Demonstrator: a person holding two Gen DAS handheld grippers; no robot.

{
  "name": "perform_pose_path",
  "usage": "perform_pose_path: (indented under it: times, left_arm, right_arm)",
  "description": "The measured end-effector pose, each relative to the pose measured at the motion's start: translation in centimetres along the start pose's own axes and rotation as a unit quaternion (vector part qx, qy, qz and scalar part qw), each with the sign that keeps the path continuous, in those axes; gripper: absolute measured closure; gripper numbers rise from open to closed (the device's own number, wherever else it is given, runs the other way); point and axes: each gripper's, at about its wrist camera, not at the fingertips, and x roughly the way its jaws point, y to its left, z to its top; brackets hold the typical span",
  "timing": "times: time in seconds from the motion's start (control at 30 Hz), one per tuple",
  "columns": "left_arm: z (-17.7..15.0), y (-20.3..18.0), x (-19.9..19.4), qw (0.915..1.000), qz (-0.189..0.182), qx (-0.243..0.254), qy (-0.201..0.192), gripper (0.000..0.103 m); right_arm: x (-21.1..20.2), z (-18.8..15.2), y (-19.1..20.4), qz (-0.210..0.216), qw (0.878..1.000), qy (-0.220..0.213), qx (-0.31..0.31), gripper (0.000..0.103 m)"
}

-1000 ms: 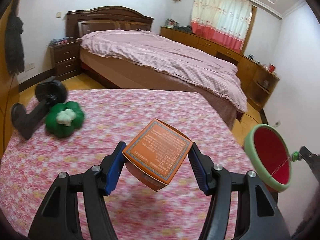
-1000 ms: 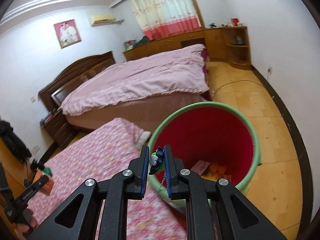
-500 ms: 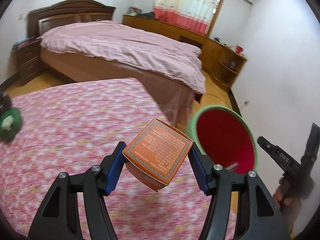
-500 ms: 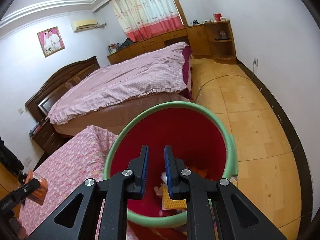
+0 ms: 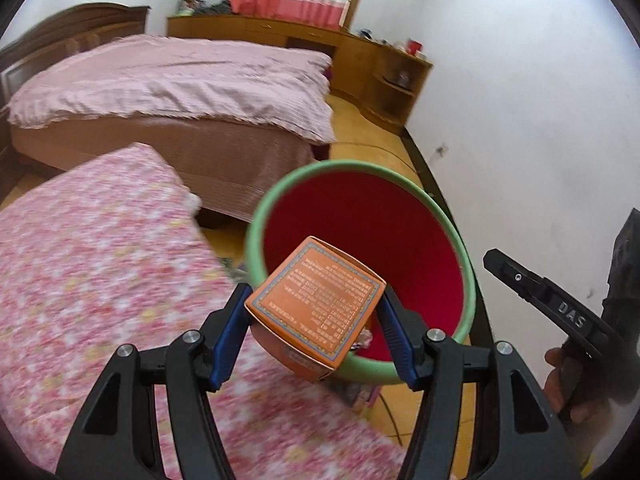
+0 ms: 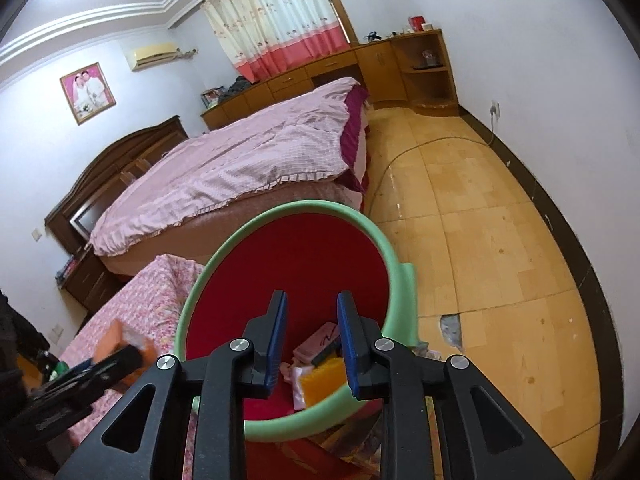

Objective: Collect trash

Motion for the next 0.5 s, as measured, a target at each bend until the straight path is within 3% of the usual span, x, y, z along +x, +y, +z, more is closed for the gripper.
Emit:
perform_pose_path:
  times: [0.17, 0.27, 0.37, 0.5]
  left_arm:
    - [0.0, -1.0, 2.9, 0.9993, 0.003, 0.006, 0.037, 0.04]
    - [0.0, -1.2, 3.4, 0.9991, 0.006, 0.008, 0.041, 0.039]
    - [0.1, -1.4, 3.7, 0.999, 0.002, 0.006, 0.043, 0.035]
    - [0.2, -1.4, 3.5, 0.9993, 0.009, 0.004, 0.037, 0.032]
  right_arm:
    - [-0.4, -0.1, -0.6, -0.001, 1.0, -0.003, -0.01, 0.071]
    - [-0.5, -0.2, -0.7, 0.003, 1.0, -0.003, -0.012, 0.069]
    - [-0.6, -0.3, -0.8, 0.007, 1.0, -0.003, -0.007, 0.061]
    - [-0.5, -0.4, -1.0, 0.009, 1.0, -0.001, -0.002, 0.06]
